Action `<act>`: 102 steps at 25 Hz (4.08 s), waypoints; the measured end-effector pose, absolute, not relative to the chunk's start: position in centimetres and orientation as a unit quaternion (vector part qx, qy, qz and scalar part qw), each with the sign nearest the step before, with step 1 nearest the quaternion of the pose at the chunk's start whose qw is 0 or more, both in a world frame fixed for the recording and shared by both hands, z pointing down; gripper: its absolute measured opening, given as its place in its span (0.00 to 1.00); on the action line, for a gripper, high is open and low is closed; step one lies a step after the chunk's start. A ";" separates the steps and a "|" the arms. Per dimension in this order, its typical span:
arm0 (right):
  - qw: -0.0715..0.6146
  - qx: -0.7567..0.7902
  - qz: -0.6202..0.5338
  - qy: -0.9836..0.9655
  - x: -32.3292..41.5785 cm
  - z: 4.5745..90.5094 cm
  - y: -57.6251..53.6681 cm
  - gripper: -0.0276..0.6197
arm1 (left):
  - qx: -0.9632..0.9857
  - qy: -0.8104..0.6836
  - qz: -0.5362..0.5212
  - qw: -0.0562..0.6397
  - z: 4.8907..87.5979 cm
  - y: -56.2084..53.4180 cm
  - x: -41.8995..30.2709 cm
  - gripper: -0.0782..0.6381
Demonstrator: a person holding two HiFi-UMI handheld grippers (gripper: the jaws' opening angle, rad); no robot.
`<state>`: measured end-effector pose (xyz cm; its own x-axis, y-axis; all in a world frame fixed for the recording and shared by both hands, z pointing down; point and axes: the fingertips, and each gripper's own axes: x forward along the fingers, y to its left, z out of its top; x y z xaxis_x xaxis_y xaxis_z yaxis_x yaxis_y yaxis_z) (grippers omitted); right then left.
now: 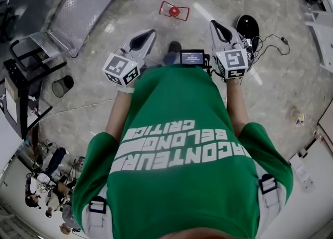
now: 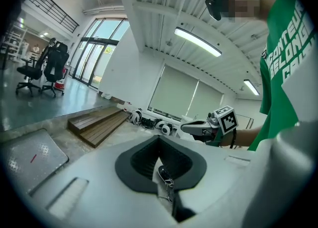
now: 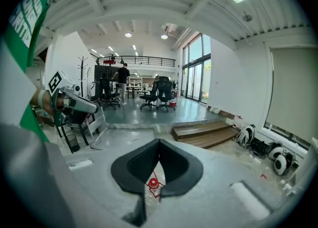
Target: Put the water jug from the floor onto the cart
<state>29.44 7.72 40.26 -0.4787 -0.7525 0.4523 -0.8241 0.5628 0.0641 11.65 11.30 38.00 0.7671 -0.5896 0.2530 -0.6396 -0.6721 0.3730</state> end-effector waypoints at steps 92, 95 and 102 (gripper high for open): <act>0.345 0.470 0.356 -0.731 28.0 88.7 -0.2 0.25 | 0.843 -0.276 0.271 0.374 86.3 -5.4 11.8 0.39; 0.346 0.473 0.373 -0.720 28.2 90.0 -0.2 0.27 | 0.836 -0.273 0.280 0.384 87.6 -5.4 11.7 0.39; 0.347 0.478 0.396 -0.703 28.6 92.0 -0.4 0.30 | 0.827 -0.262 0.296 0.401 89.7 -5.7 12.0 0.39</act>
<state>28.58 -0.36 92.05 -0.3020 -0.3961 0.8671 -0.9470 0.2292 -0.2252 11.99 -5.69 89.71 0.6875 -0.1964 0.6991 -0.6704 -0.5416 0.5071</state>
